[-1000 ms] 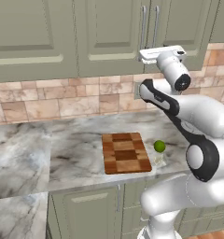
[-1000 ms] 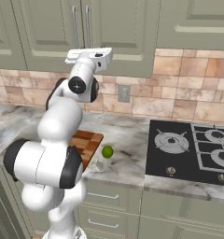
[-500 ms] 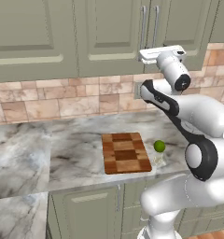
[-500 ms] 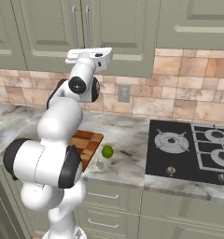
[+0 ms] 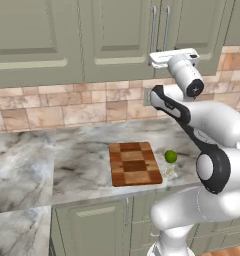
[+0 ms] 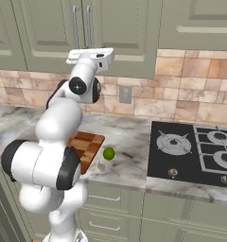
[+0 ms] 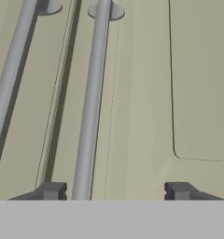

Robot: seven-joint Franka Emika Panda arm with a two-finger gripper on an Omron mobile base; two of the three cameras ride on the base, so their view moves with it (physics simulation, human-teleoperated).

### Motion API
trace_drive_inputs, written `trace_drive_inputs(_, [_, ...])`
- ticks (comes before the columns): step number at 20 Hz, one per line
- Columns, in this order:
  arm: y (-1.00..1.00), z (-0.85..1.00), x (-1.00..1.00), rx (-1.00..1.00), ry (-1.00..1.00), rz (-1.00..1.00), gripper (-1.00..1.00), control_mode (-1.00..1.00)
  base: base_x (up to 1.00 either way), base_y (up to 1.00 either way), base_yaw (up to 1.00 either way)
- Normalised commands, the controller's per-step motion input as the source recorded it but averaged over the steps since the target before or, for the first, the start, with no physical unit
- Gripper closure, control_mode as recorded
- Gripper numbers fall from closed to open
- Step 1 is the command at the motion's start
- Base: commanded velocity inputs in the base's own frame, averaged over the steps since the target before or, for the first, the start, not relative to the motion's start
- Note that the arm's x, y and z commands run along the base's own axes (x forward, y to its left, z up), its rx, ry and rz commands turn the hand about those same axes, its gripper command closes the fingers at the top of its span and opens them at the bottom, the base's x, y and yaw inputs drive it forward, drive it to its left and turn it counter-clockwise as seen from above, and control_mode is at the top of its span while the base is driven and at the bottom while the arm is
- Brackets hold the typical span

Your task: Open the cabinet. Place the bowl and condiment on the counter. Then place the lime and garlic on the cutting board.

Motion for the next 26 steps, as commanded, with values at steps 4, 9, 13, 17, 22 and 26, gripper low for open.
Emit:
trace_drive_inputs(4, [0.38,-0.12,0.17,0.0,-0.02,-0.07,1.0,-1.0,0.0,0.0,0.0])
trace_drive_inputs(9, [0.58,-0.12,0.06,0.0,-0.06,-0.09,1.0,-1.0,0.0,0.0,0.0])
trace_drive_inputs(13, [0.49,-0.06,0.0,0.0,-0.03,-0.06,1.0,-1.0,0.0,0.0,0.0])
trace_drive_inputs(17, [0.21,-0.01,0.11,0.0,0.02,-0.01,1.0,-1.0,0.0,0.0,0.0])
trace_drive_inputs(22, [0.01,0.0,0.19,0.0,0.05,0.0,1.0,-1.0,0.0,0.0,0.0])
trace_drive_inputs(26, [-0.03,0.0,0.08,0.0,0.09,0.04,1.0,-1.0,0.0,0.0,0.0])
